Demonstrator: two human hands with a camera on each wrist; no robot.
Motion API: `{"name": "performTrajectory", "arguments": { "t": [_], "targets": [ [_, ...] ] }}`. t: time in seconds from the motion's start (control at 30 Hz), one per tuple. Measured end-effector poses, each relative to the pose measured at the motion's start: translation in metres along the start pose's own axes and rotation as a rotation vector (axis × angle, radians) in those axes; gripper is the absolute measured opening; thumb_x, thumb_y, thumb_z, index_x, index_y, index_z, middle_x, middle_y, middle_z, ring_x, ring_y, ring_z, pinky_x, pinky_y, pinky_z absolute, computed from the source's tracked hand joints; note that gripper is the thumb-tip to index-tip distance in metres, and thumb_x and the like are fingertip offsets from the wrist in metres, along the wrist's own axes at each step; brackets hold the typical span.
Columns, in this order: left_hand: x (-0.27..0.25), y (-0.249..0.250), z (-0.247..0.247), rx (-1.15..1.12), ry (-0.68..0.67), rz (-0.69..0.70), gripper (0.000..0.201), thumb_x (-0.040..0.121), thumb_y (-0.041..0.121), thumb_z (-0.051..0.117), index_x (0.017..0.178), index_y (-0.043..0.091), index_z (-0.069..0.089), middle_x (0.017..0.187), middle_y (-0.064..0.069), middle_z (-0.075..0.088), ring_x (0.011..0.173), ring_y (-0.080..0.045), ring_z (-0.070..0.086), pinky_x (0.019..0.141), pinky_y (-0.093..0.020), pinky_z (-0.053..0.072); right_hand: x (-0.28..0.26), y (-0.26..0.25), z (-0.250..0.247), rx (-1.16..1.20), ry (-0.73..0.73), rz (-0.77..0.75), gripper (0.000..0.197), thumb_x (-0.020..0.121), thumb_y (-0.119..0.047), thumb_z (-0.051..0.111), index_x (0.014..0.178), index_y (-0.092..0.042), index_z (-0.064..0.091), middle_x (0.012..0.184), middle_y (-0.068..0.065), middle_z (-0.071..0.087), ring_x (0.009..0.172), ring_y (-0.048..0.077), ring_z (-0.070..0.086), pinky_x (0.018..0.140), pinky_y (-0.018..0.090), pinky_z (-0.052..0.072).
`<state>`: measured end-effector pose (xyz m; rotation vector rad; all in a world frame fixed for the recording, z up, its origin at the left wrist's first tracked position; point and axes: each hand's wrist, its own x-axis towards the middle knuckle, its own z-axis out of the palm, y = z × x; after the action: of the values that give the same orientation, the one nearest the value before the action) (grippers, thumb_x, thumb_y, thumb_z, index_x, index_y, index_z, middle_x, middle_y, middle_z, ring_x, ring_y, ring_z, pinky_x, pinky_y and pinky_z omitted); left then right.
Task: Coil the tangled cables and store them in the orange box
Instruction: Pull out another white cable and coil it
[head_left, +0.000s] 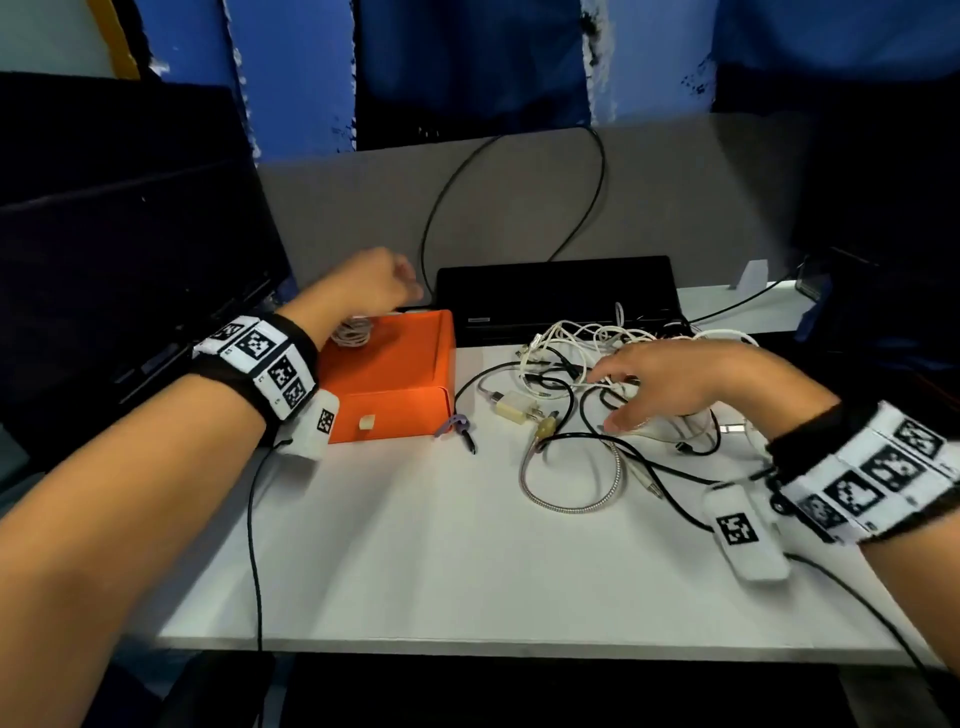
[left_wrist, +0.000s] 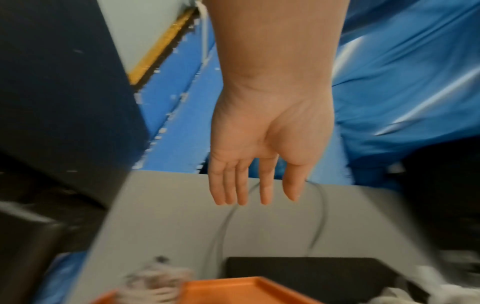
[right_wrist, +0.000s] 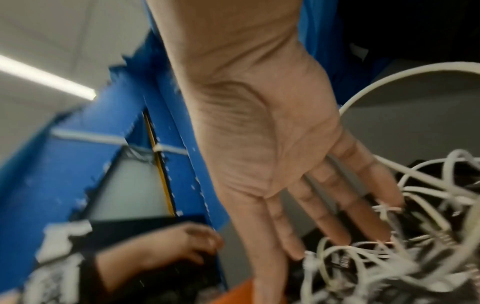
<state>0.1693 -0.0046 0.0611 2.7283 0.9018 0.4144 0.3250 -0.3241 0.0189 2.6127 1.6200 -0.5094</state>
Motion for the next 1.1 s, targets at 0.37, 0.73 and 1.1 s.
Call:
{"name": "performTrajectory", "arguments": {
  "t": [0.37, 0.73, 1.1],
  "targets": [
    [-0.02, 0.132, 0.13, 0.272, -0.695, 0.345, 0.031, 0.087, 0.035, 0.073, 0.114, 0.022, 0.064, 0.096, 0.0, 0.061, 0.081, -0.021, 0.061, 0.064, -0.027, 0.056, 0.082, 0.018, 0.029, -0.164, -0.172, 0.009, 0.038, 0.087, -0.037, 0.076, 0.115, -0.013, 0.067, 0.117, 0.009, 0.068, 0.094, 0.025, 0.062, 0.075, 0.036, 0.051],
    [0.009, 0.122, 0.127, 0.203, -0.394, 0.269, 0.037, 0.087, 0.005, 0.057, 0.122, 0.008, 0.069, 0.107, -0.01, 0.072, 0.089, -0.026, 0.07, 0.063, -0.028, 0.054, 0.081, 0.04, 0.003, 0.179, 0.538, -0.047, 0.019, 0.088, -0.006, 0.058, 0.082, -0.023, 0.059, 0.079, -0.006, 0.062, 0.079, 0.02, 0.063, 0.065, 0.029, 0.045],
    [0.016, 0.095, 0.099, 0.167, -0.53, 0.336, 0.007, 0.088, 0.016, 0.073, 0.089, 0.018, 0.079, 0.085, 0.002, 0.078, 0.079, -0.015, 0.07, 0.076, -0.032, 0.053, 0.072, 0.047, -0.007, 0.371, 0.409, 0.002, 0.029, 0.094, -0.001, 0.053, 0.115, -0.016, 0.067, 0.116, 0.006, 0.072, 0.106, 0.022, 0.067, 0.097, 0.038, 0.054]
  ]
}}
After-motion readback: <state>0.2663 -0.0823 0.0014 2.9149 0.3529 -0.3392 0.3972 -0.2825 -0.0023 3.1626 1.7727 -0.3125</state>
